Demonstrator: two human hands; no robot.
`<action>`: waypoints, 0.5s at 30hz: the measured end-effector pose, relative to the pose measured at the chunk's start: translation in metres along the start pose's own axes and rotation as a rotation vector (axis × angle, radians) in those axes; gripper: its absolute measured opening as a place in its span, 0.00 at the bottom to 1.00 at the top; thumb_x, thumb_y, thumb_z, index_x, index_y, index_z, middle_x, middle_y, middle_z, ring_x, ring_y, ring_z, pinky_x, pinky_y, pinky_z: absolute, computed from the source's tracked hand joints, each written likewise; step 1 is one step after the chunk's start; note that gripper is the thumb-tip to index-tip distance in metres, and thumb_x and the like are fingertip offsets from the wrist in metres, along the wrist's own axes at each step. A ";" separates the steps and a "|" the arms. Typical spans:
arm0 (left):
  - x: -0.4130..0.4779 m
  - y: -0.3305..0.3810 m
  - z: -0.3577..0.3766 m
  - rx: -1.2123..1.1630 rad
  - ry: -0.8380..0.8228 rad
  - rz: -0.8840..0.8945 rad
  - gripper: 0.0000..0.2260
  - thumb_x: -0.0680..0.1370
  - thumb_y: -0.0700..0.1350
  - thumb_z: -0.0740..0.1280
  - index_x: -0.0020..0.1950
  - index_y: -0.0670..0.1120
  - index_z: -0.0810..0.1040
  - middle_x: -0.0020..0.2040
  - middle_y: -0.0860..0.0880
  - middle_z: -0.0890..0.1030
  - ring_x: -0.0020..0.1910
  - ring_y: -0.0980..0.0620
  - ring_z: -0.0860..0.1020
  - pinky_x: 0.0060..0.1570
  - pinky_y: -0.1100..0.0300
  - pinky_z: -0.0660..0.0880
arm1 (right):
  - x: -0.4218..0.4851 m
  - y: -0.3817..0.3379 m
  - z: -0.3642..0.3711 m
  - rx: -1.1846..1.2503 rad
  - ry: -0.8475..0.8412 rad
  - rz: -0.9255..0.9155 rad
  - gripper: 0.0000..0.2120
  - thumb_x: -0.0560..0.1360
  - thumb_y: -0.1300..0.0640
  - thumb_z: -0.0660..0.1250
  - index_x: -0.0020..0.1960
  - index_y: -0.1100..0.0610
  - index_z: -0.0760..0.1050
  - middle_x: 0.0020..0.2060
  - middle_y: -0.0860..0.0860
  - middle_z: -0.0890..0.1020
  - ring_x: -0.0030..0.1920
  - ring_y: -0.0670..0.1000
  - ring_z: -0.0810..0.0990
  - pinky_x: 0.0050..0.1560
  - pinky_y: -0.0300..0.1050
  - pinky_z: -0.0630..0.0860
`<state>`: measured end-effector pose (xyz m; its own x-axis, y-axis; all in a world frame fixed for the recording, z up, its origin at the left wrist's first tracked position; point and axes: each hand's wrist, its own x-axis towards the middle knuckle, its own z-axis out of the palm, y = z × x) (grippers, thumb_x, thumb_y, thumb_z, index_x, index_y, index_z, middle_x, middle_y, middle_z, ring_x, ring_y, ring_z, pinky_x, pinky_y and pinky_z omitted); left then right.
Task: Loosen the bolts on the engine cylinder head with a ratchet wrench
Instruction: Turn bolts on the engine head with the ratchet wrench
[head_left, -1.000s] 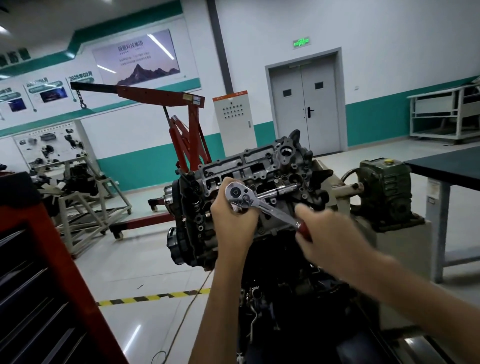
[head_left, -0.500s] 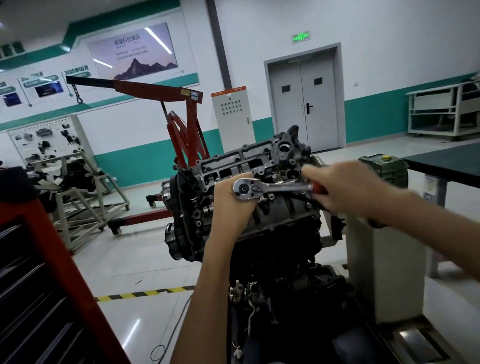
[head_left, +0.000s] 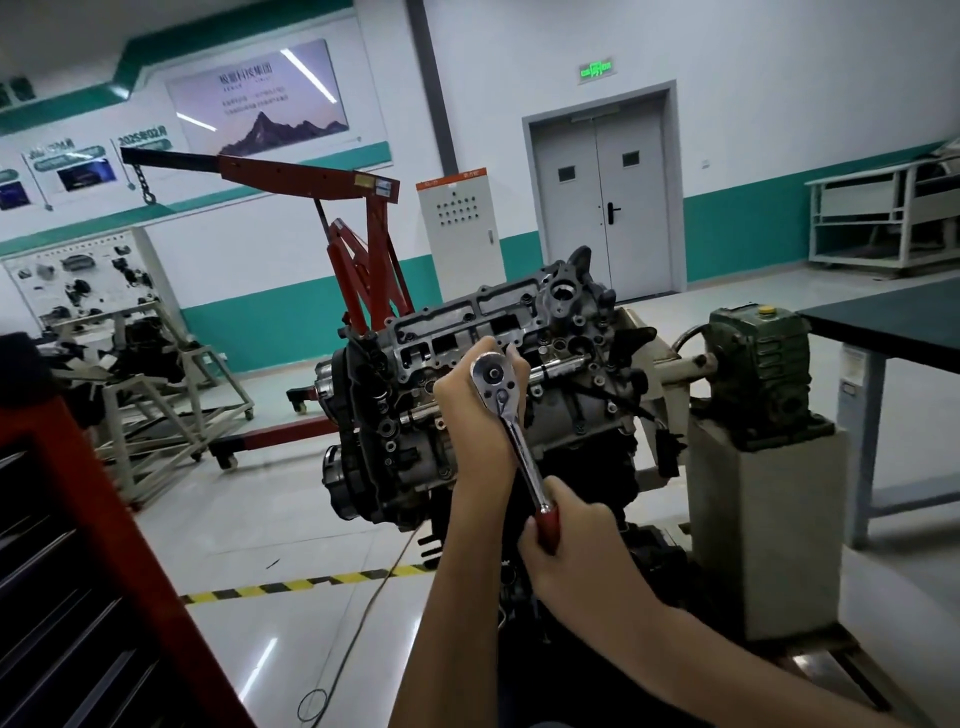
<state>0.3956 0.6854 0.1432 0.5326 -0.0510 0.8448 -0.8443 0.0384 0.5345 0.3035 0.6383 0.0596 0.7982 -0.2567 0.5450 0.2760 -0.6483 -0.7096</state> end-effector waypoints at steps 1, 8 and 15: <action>-0.001 0.000 -0.002 -0.066 -0.063 -0.015 0.10 0.67 0.45 0.65 0.26 0.51 0.69 0.26 0.53 0.67 0.29 0.58 0.64 0.32 0.61 0.68 | 0.003 0.004 -0.010 -0.032 -0.020 -0.009 0.13 0.72 0.61 0.63 0.35 0.50 0.62 0.25 0.48 0.69 0.21 0.45 0.69 0.23 0.32 0.63; 0.015 -0.006 -0.017 0.098 -0.278 0.104 0.19 0.68 0.29 0.64 0.26 0.48 0.62 0.24 0.56 0.63 0.27 0.60 0.59 0.28 0.63 0.57 | 0.080 0.003 -0.132 -0.856 -0.109 -0.354 0.08 0.73 0.58 0.64 0.42 0.53 0.64 0.27 0.44 0.69 0.26 0.44 0.71 0.27 0.38 0.70; 0.002 -0.017 -0.023 -0.016 -0.096 -0.007 0.16 0.69 0.30 0.65 0.30 0.47 0.64 0.27 0.56 0.67 0.28 0.60 0.63 0.30 0.59 0.63 | 0.060 -0.003 -0.097 -0.822 -0.011 -0.259 0.09 0.73 0.56 0.62 0.43 0.51 0.60 0.29 0.45 0.70 0.29 0.47 0.73 0.35 0.43 0.75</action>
<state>0.4123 0.7073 0.1358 0.5300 -0.1469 0.8352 -0.8388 0.0539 0.5418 0.2984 0.5550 0.1378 0.7700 -0.0246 0.6376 -0.0214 -0.9997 -0.0127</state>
